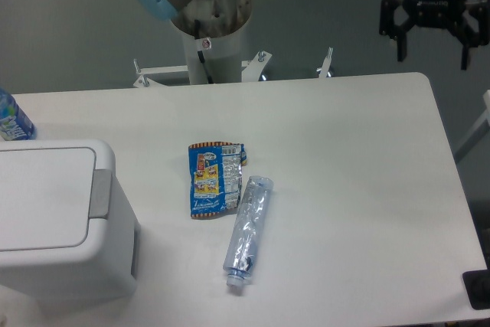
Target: Open the trash can
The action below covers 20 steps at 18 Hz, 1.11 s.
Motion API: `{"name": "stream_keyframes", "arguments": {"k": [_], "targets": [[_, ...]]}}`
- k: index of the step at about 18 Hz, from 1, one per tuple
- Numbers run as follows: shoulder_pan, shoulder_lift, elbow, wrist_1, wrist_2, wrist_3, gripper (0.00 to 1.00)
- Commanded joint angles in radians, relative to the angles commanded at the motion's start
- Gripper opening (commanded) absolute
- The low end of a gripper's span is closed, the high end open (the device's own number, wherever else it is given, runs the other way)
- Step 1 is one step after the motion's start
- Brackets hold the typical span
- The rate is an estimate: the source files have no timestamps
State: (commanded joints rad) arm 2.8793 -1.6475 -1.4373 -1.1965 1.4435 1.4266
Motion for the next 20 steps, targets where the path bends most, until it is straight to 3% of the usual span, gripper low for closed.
{"name": "stream_keyframes", "arguments": {"k": [4, 8, 16, 20], "targets": [[-0.003, 0.005, 0.0, 0.0, 0.0, -0.006, 1.0], [-0.032, 0.006, -0.002, 0.0, 0.002, -0.115, 1.0], [-0.182, 0.006, 0.008, 0.009, -0.003, -0.486, 1.0], [-0.277, -0.001, 0.005, 0.078, -0.02, -0.694, 1.0]]}}
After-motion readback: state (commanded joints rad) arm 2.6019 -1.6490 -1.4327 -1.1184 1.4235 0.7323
